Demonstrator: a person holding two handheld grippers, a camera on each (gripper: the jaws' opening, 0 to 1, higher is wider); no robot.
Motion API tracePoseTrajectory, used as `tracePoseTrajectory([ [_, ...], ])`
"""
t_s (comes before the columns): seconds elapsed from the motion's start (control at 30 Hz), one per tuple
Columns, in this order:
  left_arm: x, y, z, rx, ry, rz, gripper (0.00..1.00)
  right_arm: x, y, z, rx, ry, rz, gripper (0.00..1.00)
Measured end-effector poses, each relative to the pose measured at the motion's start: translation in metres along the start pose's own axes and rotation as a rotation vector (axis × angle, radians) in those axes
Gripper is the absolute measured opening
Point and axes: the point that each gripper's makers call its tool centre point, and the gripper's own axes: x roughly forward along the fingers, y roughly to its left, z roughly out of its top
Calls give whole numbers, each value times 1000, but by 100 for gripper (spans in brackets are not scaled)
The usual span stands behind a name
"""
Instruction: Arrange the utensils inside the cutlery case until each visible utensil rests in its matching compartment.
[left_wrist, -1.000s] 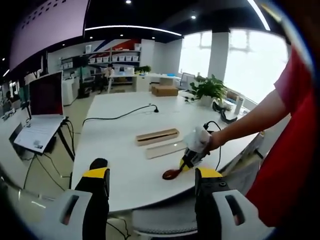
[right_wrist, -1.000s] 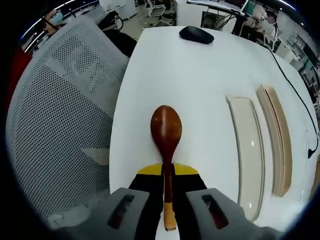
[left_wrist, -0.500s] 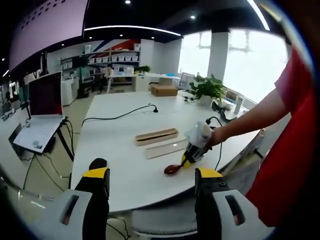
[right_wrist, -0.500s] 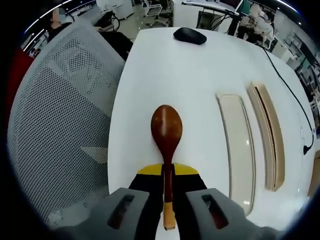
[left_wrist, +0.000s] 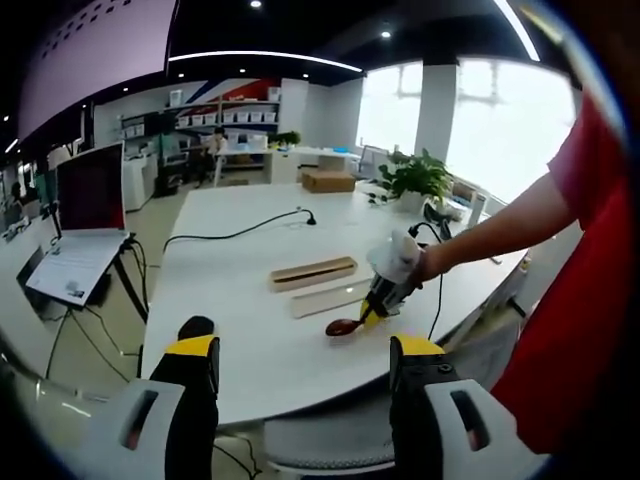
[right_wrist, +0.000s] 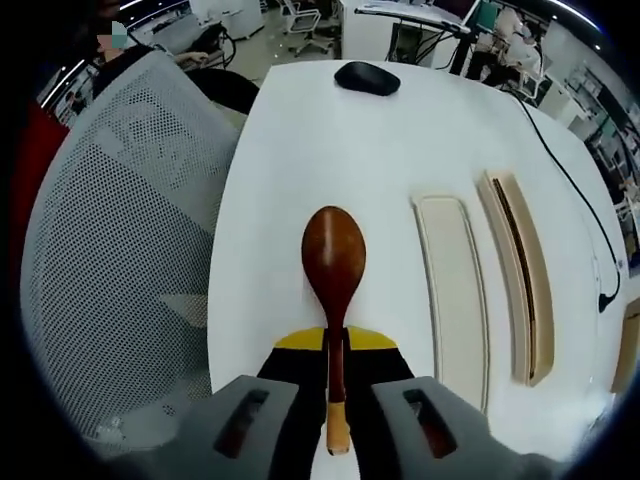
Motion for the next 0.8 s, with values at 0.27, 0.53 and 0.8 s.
tracePoseTrajectory([
  [0.27, 3, -1, 1, 4, 6, -7, 70, -7, -9, -2, -21, 29, -3, 0],
  [0.53, 4, 0, 4, 11, 5, -10, 70, -10, -21, 1, -24, 23, -6, 0],
  [0.8, 4, 2, 1, 6, 12, -5, 70, -10, -26, -2, -75, 42, -4, 0],
])
